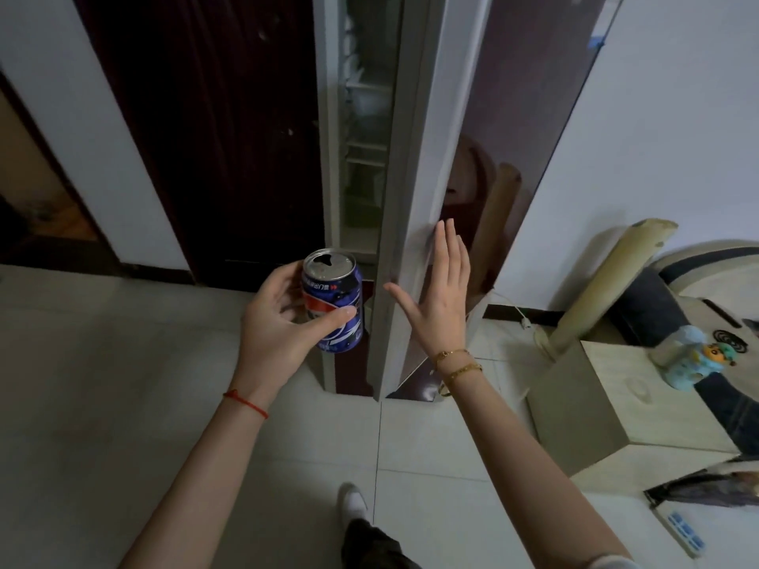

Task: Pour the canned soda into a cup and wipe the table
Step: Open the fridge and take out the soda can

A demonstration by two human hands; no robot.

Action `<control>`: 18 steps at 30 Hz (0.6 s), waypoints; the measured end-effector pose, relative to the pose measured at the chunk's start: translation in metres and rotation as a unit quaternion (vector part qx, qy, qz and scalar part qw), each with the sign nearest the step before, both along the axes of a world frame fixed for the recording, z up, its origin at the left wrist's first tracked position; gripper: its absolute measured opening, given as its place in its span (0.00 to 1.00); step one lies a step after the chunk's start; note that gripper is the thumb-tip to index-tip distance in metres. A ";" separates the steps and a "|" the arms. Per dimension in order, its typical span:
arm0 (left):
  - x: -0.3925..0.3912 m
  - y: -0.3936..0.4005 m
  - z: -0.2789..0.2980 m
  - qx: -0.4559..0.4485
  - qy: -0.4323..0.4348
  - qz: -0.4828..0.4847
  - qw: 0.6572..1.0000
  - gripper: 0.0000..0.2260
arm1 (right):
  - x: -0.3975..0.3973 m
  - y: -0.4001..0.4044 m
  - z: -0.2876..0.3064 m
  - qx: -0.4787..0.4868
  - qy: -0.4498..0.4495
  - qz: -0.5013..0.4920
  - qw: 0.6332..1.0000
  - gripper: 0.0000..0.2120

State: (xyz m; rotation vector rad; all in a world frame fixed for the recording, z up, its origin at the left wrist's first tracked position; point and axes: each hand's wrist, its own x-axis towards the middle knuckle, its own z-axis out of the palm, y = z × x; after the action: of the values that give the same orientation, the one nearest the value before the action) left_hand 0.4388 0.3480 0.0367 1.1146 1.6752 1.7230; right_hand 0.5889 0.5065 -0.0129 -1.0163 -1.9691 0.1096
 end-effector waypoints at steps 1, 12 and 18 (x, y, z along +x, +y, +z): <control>-0.006 0.004 0.000 0.000 0.000 0.003 1.000 0.30 | -0.007 0.005 -0.001 0.003 -0.002 0.009 1.000 0.45; -0.074 0.062 0.006 0.006 0.010 0.023 1.000 0.29 | -0.093 0.070 0.001 0.056 0.034 0.081 0.995 0.24; -0.110 0.096 0.011 0.018 0.020 0.056 0.998 0.28 | -0.144 0.107 -0.003 0.052 0.045 0.088 0.994 0.24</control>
State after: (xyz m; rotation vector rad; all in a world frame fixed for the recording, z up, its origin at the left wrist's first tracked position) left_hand 0.3291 0.4444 0.0473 1.0964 1.7677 1.8188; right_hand 0.4454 0.6131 -0.0156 -0.7571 -1.9577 0.1476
